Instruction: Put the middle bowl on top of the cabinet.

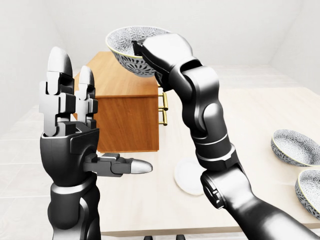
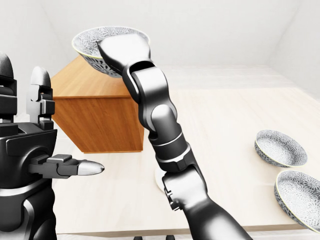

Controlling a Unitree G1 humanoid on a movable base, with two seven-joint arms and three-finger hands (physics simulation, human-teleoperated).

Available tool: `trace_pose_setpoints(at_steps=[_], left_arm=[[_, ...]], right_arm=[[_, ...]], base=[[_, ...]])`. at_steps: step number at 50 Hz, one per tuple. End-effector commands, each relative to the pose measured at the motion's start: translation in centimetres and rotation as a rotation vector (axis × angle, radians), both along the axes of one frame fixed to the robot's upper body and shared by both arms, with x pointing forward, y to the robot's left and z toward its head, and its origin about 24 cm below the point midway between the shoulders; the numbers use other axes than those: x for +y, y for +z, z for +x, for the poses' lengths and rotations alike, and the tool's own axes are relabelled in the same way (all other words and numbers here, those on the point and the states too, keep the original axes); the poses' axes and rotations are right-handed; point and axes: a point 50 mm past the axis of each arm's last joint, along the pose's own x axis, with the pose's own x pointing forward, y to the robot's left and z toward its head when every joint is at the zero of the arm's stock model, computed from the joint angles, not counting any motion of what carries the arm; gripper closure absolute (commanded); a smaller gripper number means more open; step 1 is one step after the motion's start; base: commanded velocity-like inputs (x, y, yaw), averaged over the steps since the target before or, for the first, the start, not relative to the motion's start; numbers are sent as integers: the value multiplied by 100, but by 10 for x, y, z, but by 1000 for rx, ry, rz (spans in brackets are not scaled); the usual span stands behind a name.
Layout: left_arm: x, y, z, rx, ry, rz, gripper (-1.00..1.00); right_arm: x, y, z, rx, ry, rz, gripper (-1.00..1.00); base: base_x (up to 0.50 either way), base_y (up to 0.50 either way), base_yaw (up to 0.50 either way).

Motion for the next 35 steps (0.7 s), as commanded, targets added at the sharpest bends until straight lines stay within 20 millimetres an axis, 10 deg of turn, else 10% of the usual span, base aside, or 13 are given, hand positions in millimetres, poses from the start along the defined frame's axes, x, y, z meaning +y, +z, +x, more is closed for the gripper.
trace_pose_setpoints(at_steps=[1, 14, 35], left_arm=[[-4, 0, -2, -4, -21, 22, -100], [1, -1, 1, 9, 7, 13, -100], [0, 0, 0, -1, 2, 16, -100]], right_arm=[[10, 2, -3, 13, 61, 17, 100], [44, -1, 19, 34, 159, 97, 100], [43, 0, 42, 8, 131, 169, 100]], base=[[0, 0, 0], [0, 0, 0], [0, 0, 0]])
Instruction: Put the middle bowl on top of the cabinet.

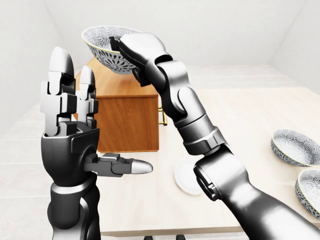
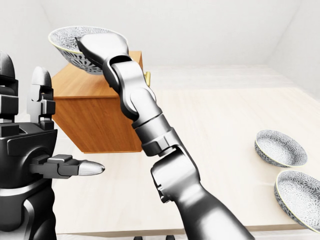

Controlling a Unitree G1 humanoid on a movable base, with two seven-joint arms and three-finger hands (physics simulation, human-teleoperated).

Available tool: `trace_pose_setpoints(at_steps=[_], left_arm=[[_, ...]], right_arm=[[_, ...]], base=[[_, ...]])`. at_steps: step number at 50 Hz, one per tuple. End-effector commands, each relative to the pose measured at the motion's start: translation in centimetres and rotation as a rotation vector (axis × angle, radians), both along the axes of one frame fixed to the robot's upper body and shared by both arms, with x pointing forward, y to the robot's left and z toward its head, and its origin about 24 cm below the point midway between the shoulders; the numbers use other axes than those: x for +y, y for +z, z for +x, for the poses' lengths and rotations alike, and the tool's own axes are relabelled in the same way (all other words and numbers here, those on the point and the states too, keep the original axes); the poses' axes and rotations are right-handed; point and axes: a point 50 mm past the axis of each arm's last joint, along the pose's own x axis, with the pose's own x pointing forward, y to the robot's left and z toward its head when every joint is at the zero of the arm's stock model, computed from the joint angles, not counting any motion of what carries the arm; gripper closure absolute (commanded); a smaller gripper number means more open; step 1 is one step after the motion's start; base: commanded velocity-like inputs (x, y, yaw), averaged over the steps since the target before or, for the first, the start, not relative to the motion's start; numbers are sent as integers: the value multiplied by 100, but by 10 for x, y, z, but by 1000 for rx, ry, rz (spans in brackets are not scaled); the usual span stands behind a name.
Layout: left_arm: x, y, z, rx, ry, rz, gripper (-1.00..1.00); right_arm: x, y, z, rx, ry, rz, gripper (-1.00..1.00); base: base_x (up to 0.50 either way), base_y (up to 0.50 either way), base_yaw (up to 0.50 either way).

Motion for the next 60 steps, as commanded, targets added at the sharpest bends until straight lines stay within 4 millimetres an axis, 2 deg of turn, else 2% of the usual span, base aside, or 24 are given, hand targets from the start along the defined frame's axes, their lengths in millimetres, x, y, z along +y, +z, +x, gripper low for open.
trace_pose_setpoints(at_steps=[1, 14, 24, 48, 54, 60], left_arm=[[0, 0, 0, 1, 1, 3, -100], [0, -1, 1, 7, 3, 4, -100], [-1, -1, 1, 7, 5, 6, -100], [0, -1, 2, 8, 7, 7, -100], [-1, -2, 2, 11, 5, 10, -100], [0, -2, 2, 10, 6, 9, -100]], right_arm=[[-1, 1, 12, -36, -14, 71, 100], [8, -9, 17, 11, -8, 51, 100], [5, -8, 19, 9, -22, 38, 100], [7, -33, 26, 56, -44, 8, 100], [5, -29, 27, 51, -52, 2, 100], [6, -36, 28, 61, -59, -12, 100]], base=[[0, 0, 0], [0, 0, 0], [0, 0, 0], [0, 0, 0], [0, 0, 0], [0, 0, 0]])
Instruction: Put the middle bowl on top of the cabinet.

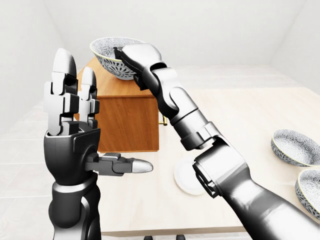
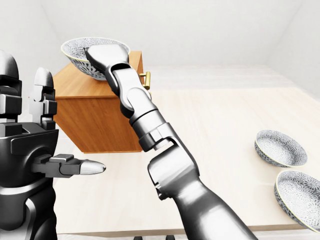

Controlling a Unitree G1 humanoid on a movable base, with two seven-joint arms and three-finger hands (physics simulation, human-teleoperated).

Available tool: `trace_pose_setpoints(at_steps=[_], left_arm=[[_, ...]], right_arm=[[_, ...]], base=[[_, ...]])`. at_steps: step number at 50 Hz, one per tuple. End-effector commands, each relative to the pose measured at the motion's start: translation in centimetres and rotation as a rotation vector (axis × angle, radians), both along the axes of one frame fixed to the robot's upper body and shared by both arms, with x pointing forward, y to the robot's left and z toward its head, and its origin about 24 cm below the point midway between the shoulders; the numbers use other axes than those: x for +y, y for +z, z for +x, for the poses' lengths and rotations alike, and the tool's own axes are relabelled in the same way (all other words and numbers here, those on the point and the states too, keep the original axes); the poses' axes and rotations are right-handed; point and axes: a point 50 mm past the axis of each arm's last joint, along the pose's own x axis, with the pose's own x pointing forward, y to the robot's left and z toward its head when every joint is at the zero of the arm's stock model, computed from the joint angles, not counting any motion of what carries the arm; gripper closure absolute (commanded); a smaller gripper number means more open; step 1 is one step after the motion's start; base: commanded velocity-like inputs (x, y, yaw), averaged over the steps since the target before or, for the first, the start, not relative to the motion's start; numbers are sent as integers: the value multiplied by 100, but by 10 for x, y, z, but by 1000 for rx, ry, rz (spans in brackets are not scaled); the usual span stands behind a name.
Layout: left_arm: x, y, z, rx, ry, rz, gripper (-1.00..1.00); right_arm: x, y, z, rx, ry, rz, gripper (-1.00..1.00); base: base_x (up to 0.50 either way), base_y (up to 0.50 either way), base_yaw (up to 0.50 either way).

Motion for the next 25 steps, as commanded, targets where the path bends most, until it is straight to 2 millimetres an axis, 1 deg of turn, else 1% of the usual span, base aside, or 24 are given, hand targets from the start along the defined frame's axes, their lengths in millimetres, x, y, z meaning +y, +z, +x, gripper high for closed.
trace_pose_setpoints(at_steps=[1, 9, 15, 16, 25], left_arm=[[0, 0, 0, -1, 1, -1, -100], [0, -1, 0, 4, 2, 0, -100], [0, 1, 0, -5, 1, -1, -100], [0, 1, 0, -4, 1, -1, -100], [0, 0, 0, -2, 0, -1, -100]], right_arm=[[-2, -13, 5, 22, -15, 5, 100], [1, -19, 3, 12, -23, -59, 100], [3, -17, 2, 8, -23, -70, 100], [3, -19, 2, 3, -27, -93, 100], [2, -18, 2, 6, -31, -81, 100]], base=[[0, 0, 0], [0, 0, 0], [0, 0, 0], [0, 0, 0], [0, 0, 0]])
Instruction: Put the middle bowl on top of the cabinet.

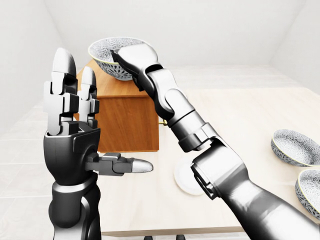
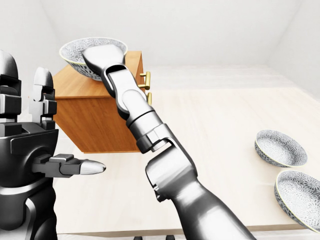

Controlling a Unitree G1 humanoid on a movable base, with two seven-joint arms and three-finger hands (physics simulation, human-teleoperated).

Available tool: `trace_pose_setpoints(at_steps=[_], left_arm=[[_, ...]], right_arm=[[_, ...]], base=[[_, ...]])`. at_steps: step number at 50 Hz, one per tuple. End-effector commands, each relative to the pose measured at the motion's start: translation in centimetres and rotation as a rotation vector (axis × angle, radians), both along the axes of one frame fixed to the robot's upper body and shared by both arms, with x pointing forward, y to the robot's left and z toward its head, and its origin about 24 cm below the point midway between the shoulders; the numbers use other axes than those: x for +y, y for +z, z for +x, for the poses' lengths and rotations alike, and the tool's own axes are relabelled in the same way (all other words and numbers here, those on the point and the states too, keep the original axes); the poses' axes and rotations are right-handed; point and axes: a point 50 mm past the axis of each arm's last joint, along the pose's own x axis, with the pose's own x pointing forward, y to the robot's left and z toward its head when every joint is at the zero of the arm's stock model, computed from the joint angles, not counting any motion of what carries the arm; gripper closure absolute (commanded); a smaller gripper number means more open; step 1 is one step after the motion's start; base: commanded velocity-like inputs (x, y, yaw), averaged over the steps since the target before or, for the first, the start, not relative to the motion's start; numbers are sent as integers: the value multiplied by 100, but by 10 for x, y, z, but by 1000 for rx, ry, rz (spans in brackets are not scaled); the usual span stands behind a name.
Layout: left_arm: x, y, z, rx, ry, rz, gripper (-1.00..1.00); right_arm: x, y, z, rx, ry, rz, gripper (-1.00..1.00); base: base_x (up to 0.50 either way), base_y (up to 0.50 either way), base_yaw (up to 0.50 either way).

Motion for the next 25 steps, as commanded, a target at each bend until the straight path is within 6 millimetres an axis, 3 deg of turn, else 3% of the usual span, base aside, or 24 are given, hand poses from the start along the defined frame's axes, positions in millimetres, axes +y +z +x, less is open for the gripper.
trace_pose_setpoints(at_steps=[1, 3, 6, 7, 8, 9, 25], left_arm=[[0, 0, -1, -1, -3, -3, -100], [0, 1, -1, -4, -5, -4, -100], [0, 0, -1, -3, -5, -6, -100], [0, 1, -1, -4, -5, -5, -100], [0, 1, -1, -5, -5, -6, -100], [0, 1, -1, -6, -5, -7, -100], [1, -2, 1, 13, -5, -7, -100]], right_arm=[[-5, -16, 5, 52, -16, -8, 100], [-5, -16, 5, 53, -15, -5, 73], [-5, -15, 5, 52, -16, -4, 64], [-5, -14, 5, 53, -16, -4, 40], [-4, -14, 5, 51, -15, -6, -67], [-5, -13, 5, 51, -15, -4, -100], [-5, -16, 3, 64, -3, 15, -100]], base=[[0, 0, 0], [0, 0, 0], [0, 0, 0], [0, 0, 0], [0, 0, 0], [0, 0, 0], [0, 0, 0]])
